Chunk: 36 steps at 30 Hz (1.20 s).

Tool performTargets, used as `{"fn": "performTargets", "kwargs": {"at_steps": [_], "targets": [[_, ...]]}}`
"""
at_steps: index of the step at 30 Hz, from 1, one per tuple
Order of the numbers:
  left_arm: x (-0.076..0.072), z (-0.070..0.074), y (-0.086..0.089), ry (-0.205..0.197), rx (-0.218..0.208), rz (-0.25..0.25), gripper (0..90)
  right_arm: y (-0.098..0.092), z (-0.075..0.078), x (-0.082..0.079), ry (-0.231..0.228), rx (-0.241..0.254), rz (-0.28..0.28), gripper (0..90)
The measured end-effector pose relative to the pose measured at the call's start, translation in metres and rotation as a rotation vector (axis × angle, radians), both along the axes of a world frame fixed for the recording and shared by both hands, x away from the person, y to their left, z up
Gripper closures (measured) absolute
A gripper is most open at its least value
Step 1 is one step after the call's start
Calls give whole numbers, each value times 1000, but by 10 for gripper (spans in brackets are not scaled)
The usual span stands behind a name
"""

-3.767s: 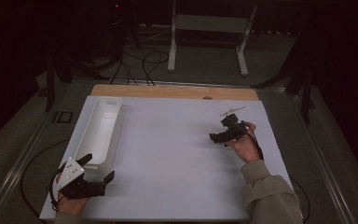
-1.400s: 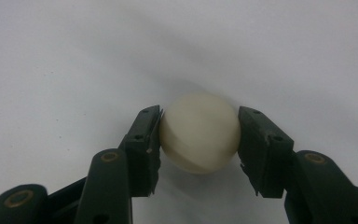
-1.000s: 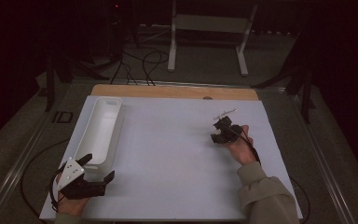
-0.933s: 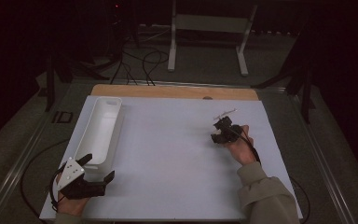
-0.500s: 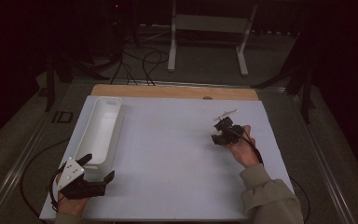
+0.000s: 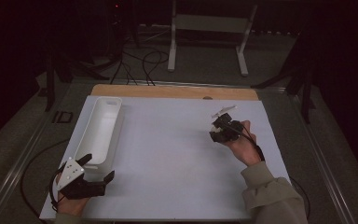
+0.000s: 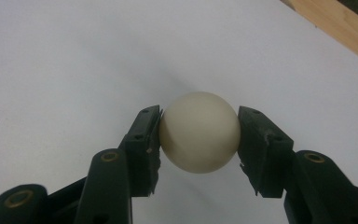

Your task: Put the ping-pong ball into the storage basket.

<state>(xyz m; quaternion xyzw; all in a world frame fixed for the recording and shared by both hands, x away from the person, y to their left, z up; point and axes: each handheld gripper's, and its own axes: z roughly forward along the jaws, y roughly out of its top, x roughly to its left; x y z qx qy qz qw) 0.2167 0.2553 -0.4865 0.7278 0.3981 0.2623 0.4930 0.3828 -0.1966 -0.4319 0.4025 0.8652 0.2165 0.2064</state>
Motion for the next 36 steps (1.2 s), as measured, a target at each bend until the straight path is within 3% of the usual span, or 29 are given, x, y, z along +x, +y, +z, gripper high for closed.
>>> {"fn": "performTargets", "kwargs": {"at_steps": [16, 36], "targets": [[1, 0, 0, 7, -3, -4, 1, 10, 17, 0, -8, -33, 41, 501], [2, 0, 0, 13, -6, -6, 1, 37, 29, 6, 10, -63, 103, 501]]}}
